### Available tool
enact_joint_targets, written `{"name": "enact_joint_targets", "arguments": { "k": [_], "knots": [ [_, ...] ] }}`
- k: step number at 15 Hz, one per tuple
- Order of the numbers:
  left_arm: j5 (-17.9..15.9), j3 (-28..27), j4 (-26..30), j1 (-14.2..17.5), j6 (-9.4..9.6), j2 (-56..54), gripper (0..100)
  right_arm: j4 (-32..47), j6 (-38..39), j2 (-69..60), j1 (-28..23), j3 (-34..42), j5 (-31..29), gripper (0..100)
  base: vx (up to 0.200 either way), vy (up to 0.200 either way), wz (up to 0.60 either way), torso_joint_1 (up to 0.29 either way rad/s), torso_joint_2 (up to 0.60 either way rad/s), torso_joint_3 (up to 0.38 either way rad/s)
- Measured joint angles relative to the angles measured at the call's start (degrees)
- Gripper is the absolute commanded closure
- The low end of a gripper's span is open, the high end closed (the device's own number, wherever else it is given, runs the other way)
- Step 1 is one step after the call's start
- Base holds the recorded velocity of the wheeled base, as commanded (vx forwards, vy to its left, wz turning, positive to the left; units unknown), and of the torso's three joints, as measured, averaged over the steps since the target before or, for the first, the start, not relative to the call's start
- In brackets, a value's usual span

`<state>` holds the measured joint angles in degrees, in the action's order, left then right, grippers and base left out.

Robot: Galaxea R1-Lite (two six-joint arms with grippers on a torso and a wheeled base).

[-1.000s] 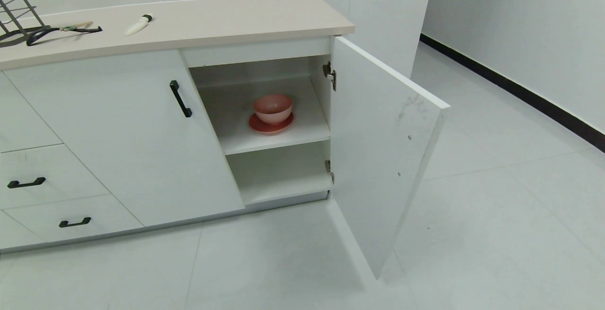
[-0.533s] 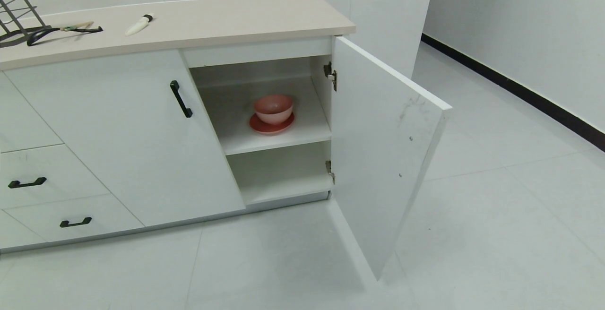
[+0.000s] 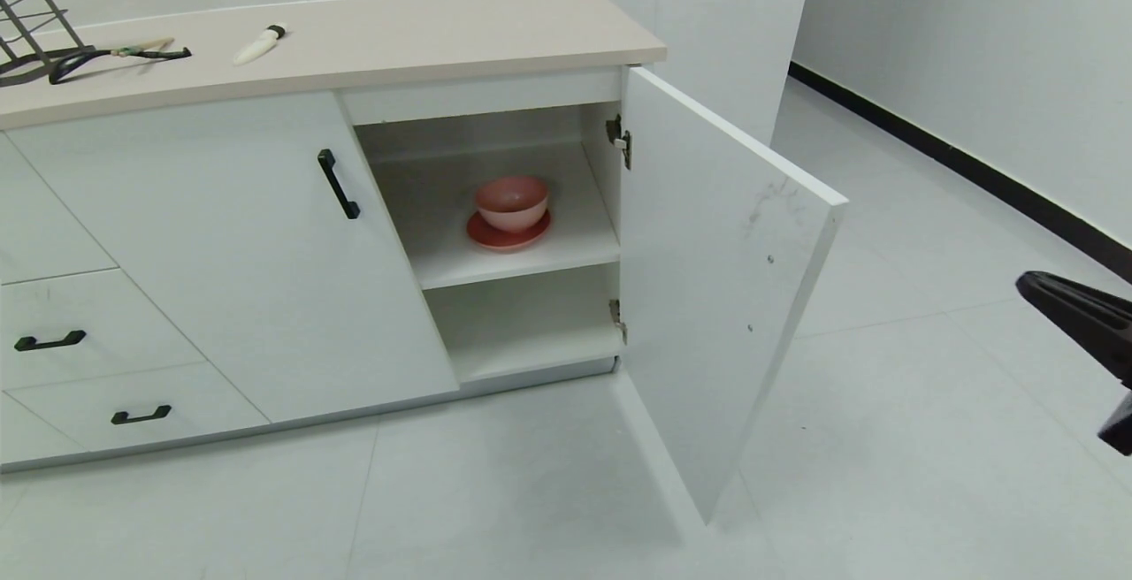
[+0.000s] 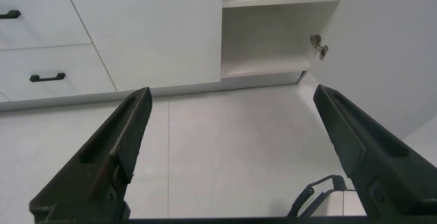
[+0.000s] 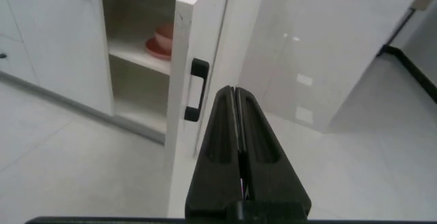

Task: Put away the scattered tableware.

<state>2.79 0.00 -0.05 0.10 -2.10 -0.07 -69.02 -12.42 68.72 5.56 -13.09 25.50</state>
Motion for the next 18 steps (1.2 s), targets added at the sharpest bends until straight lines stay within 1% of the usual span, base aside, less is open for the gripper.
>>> {"name": "enact_joint_targets", "arguments": {
  "k": [3,7,10,13,15,18],
  "knots": [
    [0.02,0.00,-0.02,-0.02,0.11,0.00,0,-1.95,-0.38,10.47,0.96,-5.47,0.60,100,0.000,0.000,0.00,0.000,0.00,0.000],
    [0.07,0.00,-0.02,-0.02,0.11,0.00,0,-3.69,-0.96,24.44,2.01,-14.85,1.97,100,0.000,0.000,0.00,0.000,0.00,0.000],
    [0.00,-0.02,-0.02,-0.02,0.10,0.00,0,-7.18,-1.04,33.10,2.16,-21.03,4.66,100,0.000,0.000,0.00,0.000,0.00,0.000],
    [0.00,-0.02,0.00,-0.02,0.10,0.00,0,-8.48,-1.10,38.30,3.17,-25.86,6.33,100,0.000,0.000,0.00,0.000,0.00,0.000],
    [0.00,0.00,0.00,-0.02,0.10,0.00,0,-8.66,-1.10,39.74,5.68,-28.77,6.41,100,0.000,0.000,0.00,0.000,0.00,0.000],
    [0.00,0.00,-0.02,-0.02,0.10,0.00,0,-8.68,-1.10,40.29,9.16,-29.76,6.35,100,0.000,0.000,0.00,0.000,0.00,0.000]
  ]
}}
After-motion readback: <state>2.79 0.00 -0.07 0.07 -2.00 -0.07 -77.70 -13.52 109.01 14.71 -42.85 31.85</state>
